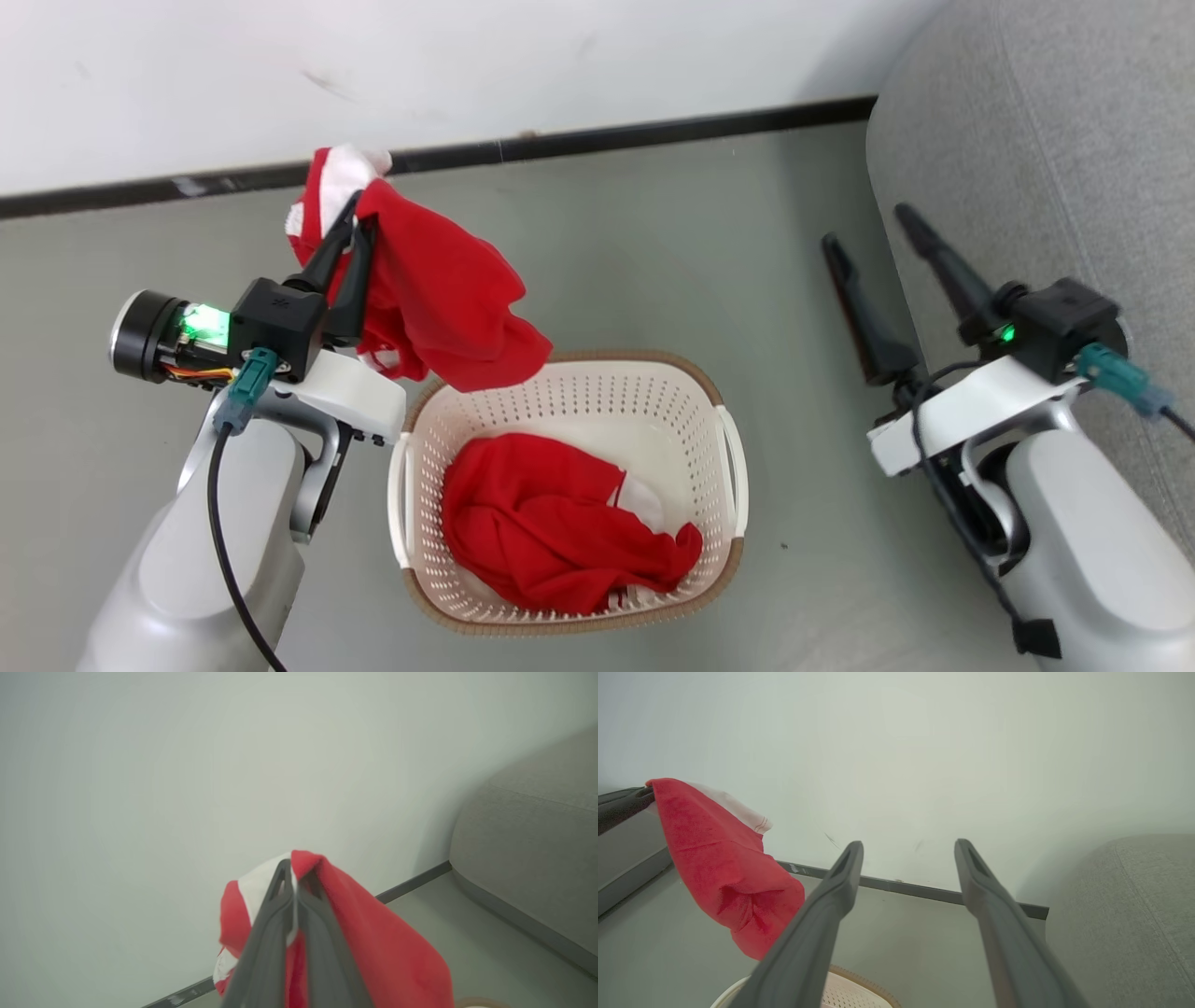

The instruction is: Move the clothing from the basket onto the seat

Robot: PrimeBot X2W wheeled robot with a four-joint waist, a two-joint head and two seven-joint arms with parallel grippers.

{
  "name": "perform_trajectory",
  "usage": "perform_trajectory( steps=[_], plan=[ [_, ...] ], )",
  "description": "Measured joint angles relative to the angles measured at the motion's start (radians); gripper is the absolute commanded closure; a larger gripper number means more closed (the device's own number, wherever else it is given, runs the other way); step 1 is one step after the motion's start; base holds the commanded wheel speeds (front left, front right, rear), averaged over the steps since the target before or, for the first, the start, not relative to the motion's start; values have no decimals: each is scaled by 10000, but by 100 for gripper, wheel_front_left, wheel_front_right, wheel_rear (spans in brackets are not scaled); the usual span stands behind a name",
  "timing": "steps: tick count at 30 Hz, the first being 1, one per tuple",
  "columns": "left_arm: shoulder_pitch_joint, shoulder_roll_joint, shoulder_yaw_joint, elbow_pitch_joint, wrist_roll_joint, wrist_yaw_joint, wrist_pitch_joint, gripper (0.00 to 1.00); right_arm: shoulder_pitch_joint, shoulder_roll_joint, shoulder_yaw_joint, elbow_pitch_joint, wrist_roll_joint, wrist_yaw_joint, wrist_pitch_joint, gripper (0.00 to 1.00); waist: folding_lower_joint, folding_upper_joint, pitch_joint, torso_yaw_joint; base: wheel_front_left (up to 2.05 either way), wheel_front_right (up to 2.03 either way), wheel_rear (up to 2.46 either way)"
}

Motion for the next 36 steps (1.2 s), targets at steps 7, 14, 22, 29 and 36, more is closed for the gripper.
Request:
perform_trajectory(
  steps=[7, 14, 22, 29, 36],
  plan=[
    [-15, -21, -267, -54, -90, -512, 232, 100, 218, -209, 1179, 472, 171, 2, 0, 0, 0, 0, -731, 174, 0, 0, 0],
    [-165, -194, -573, -207, -159, -876, 543, 100, 339, -378, 2514, 761, 334, 2, 15, 0, 0, 0, -1410, 316, 0, 0, 0],
    [-728, -514, -1007, -451, -163, -1266, 1068, 100, 332, -508, 3988, 1160, 694, 4, 176, 0, 0, 0, -2172, 474, 0, 0, 0],
    [-1083, -732, -1260, -558, -234, -1482, 1643, 100, 126, -267, 4711, 1544, 917, 12, 178, 0, 0, 0, -2664, 605, 0, 0, 0],
    [-1138, -949, -1547, -569, -447, -1580, 2242, 100, -94, -128, 5099, 2075, 909, 12, 178, 0, 0, 0, -3064, 742, 0, 0, 0]
  ],
)
